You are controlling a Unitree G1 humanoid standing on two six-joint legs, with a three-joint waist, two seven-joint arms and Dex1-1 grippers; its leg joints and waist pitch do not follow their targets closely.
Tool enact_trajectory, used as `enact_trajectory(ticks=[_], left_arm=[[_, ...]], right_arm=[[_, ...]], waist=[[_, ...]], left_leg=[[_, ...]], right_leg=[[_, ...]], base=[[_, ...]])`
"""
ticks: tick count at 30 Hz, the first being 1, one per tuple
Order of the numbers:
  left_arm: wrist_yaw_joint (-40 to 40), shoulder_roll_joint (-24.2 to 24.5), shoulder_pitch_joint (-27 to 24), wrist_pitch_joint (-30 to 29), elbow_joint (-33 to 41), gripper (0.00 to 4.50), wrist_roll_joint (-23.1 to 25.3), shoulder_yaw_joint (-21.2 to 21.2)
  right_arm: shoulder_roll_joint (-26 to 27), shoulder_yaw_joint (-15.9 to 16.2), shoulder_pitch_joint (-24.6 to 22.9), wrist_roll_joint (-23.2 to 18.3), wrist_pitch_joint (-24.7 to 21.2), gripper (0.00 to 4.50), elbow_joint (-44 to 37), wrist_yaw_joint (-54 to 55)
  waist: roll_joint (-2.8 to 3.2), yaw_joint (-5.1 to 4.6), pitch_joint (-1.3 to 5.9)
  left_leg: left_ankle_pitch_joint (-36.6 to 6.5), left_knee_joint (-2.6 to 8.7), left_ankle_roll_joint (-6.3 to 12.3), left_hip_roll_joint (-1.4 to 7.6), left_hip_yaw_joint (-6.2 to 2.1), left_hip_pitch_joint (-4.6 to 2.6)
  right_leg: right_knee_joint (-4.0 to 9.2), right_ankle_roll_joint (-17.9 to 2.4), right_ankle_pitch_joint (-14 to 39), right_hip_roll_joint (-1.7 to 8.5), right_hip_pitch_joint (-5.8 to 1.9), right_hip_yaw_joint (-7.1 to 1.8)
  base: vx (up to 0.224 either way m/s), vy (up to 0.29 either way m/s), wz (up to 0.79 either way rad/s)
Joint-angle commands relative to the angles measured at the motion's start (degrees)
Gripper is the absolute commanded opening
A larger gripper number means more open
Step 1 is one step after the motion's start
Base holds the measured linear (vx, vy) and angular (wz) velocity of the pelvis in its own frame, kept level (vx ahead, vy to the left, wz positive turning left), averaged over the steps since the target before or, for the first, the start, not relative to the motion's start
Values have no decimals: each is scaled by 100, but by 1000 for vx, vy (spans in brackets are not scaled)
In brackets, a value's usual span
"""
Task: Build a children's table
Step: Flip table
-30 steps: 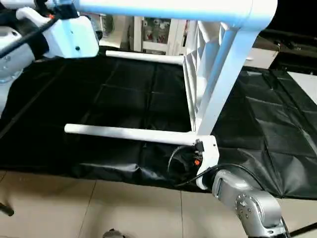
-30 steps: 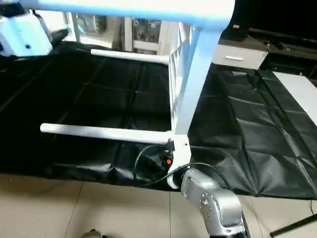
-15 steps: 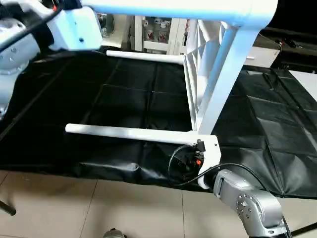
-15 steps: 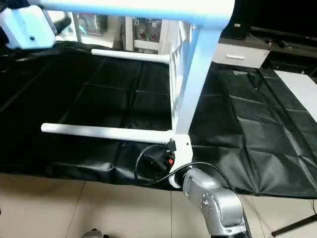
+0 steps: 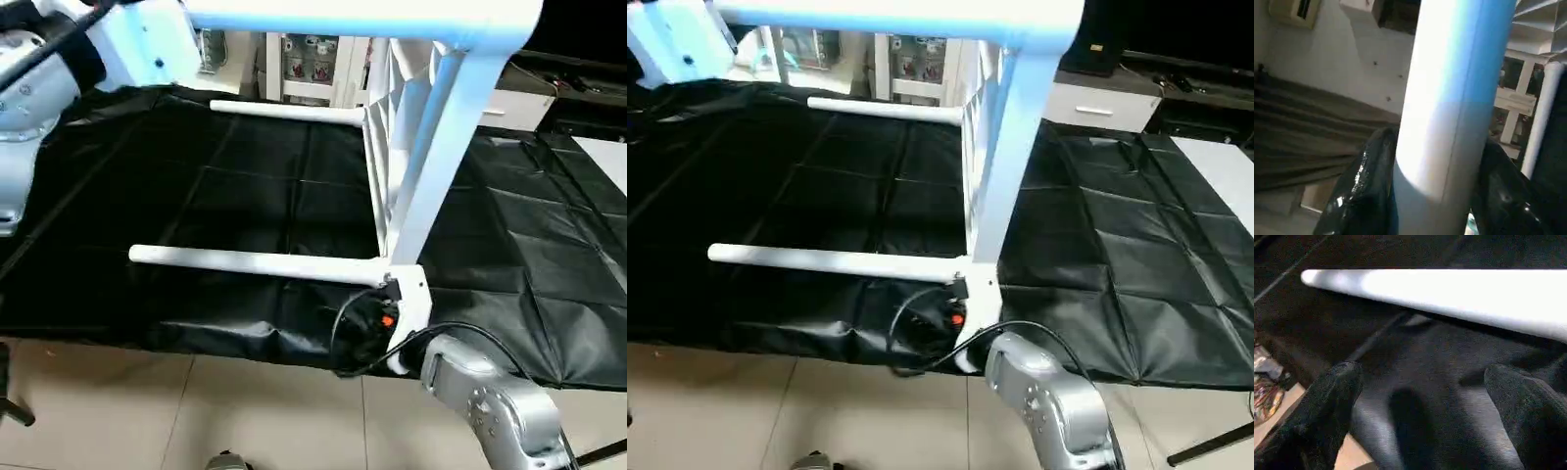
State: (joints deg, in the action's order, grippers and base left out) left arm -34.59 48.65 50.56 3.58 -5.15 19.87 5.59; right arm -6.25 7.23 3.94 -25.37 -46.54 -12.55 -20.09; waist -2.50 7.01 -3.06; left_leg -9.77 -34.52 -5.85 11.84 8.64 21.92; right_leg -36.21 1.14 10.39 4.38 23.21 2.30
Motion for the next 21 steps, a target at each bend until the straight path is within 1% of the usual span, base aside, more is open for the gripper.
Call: enact_trajectory(ticks=[1,2,3,6,7,8,12,13,14,15,16,17,18,19,20,21], left_arm=[[1,-130,-62,-351,-87,195,-134,-78],[13,-163,-83,-462,-62,187,-168,-114],[11,-182,-90,-521,-58,187,-195,-131],[90,-306,-88,-803,-79,184,-241,-220],[140,-340,-91,-871,-74,184,-239,-254],[160,-362,-90,-929,-65,184,-232,-272],[334,-585,-62,-1361,-44,184,-360,-480],[401,-650,-12,-1506,-60,184,-392,-552],[415,-661,-4,-1521,-66,184,-401,-565],[483,-717,44,-1608,-93,184,-434,-634],[497,-729,60,-1633,-99,184,-435,-650],[536,-812,68,-1734,-101,184,-543,-740],[566,-875,73,-1808,-102,184,-626,-807],[617,-1021,82,-1969,-85,184,-789,-953],[644,-1087,87,-2058,-70,185,-855,-1018],[693,-1186,92,-2195,-41,185,-933,-1116]], right_arm=[[-41,-35,-61,-97,87,438,-140,-45],[-42,-29,-77,-109,99,438,-171,-69],[-39,-32,-81,-115,107,438,-177,-74],[-25,-55,-111,-125,132,438,-207,-107],[-23,-61,-120,-125,134,438,-215,-110],[-20,-68,-126,-129,135,438,-221,-113],[-15,-88,-153,-137,129,438,-259,-112],[-8,-92,-153,-130,130,438,-262,-102],[-7,-92,-152,-128,131,438,-261,-100],[-6,-92,-150,-133,146,438,-250,-88],[-8,-91,-150,-140,155,438,-245,-85],[9,-107,-137,-124,196,438,-227,-51],[21,-118,-128,-112,227,438,-214,-26],[85,-186,-79,-118,272,438,-160,31],[105,-209,-62,-97,315,438,-142,61],[183,-307,-7,-71,416,438,-76,162]], waist=[[180,4,314],[162,4,307],[181,8,309],[187,19,307],[208,19,305],[200,16,308],[211,27,305],[209,35,311],[207,31,306],[196,32,314],[201,39,323],[189,37,324],[207,43,330],[210,38,337],[207,47,357],[190,40,360]], left_leg=[[-2539,534,-642,78,-50,-166],[-2546,535,-622,76,-48,-156],[-2554,533,-618,75,-49,-157],[-2558,531,-582,72,-53,-155],[-2573,532,-578,70,-56,-153],[-2562,533,-575,69,-54,-150],[-2541,530,-529,63,-52,-146],[-2482,528,-509,62,-51,-140],[-2457,531,-499,61,-50,-131],[-2377,528,-474,55,-45,-119],[-2247,523,-448,53,-39,-107],[-2175,524,-435,52,-34,-98],[-2053,522,-418,52,-28,-89],[-1967,518,-402,54,-16,-89],[-1802,505,-382,47,-6,-78],[-1702,503,-365,48,6,-66]], right_leg=[[459,-723,2029,326,-81,-183],[470,-710,2097,328,-86,-185],[470,-707,2137,333,-86,-187],[502,-662,2326,342,-79,-187],[506,-653,2354,337,-77,-186],[505,-649,2356,334,-81,-184],[523,-632,2502,342,-74,-184],[524,-620,2513,348,-79,-186],[525,-617,2521,347,-82,-186],[522,-599,2527,347,-94,-183],[516,-593,2460,350,-102,-186],[510,-593,2416,345,-106,-185],[503,-603,2338,348,-111,-187],[496,-625,2239,344,-107,-191],[477,-646,2079,339,-130,-189],[464,-669,1968,338,-136,-192]], base=[[0,0,0],[0,0,0],[0,0,0],[0,0,0],[0,0,0],[0,0,0],[0,0,0],[0,0,0],[0,0,0],[0,0,0],[0,0,0],[0,0,0],[0,0,0],[0,0,0],[0,0,0],[0,0,0]])
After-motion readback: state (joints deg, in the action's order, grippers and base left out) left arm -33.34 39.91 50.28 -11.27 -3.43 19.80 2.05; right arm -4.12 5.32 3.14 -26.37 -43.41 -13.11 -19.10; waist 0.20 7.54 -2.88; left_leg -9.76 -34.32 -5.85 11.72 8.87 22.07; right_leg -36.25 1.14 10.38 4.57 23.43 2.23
